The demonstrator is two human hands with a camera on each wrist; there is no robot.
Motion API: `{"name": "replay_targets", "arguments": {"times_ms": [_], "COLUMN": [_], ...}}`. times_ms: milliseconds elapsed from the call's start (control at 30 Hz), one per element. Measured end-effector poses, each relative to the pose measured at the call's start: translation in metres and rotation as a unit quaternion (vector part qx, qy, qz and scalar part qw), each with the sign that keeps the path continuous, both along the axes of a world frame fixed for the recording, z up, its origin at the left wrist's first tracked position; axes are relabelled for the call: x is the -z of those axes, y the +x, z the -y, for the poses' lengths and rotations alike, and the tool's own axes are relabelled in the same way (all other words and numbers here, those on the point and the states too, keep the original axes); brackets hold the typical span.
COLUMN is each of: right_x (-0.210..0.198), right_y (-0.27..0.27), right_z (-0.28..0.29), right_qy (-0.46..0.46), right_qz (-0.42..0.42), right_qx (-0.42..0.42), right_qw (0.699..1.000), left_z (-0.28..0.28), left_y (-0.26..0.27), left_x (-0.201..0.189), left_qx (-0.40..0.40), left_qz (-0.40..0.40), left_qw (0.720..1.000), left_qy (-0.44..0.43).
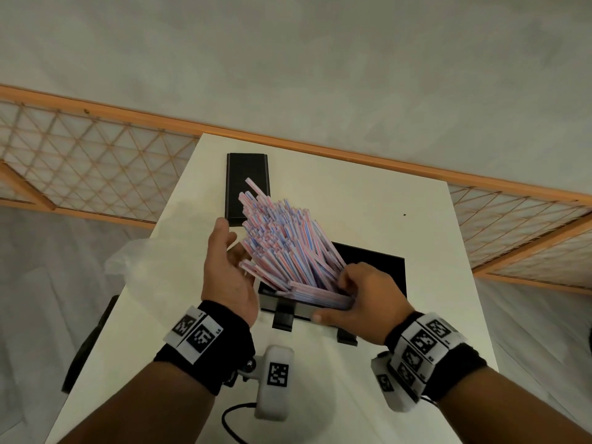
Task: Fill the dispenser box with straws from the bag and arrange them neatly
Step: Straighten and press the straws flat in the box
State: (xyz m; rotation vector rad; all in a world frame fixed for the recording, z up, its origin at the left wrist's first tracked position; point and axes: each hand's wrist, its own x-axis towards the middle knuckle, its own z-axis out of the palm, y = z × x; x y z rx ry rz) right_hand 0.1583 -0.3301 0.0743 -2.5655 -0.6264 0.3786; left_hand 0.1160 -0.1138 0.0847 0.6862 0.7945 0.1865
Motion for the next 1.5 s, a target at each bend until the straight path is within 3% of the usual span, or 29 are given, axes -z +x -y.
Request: {"name": "replay_targets", "arguments": {"times_ms": [133, 333, 667, 833, 967, 1100, 1233, 1500], "right_x": [0.002, 0.004, 0.013, 0.012, 0.013, 0.014, 0.019, 0.015], "right_y": [-0.001, 0.002, 0.005, 0.003, 0.003, 0.002, -0.001, -0.003], "right_z": [0.0, -0.01, -0.016, -0.025, -0.026, -0.021, -0.026, -0.029], "right_qy": [-0.096, -0.134, -0.077, -0.062, -0.104, -0.072, -0.13, -0.093], "right_qz": [-0.087, -0.141, -0.117, -0.116, -0.094, -0.093, -0.114, -0.15], "right_qx": [-0.067, -0.092, -0.109, -0.102, -0.101, -0.078, -0.073, -0.084], "right_qw": [0.989, 0.977, 0.984, 0.986, 0.985, 0.99, 0.982, 0.981], "left_z": [0.01, 0.01, 0.017, 0.021, 0.023, 0.02, 0.022, 0.021], "left_y": [0.0, 0.001, 0.002, 0.003, 0.002, 0.002, 0.0, -0.003], "left_x": [-0.004, -0.013, 0.0, 0.008, 0.011, 0.012, 0.011, 0.009], "left_qx": [0.086, 0.124, 0.033, 0.051, 0.088, 0.079, 0.064, 0.06], "left_qz": [0.025, 0.045, -0.02, -0.025, -0.054, -0.056, -0.049, -0.028], "left_qw": [0.996, 0.99, 0.986, 0.977, 0.964, 0.963, 0.971, 0.973], "left_qy": [0.026, 0.049, 0.16, 0.204, 0.247, 0.25, 0.224, 0.221]}}
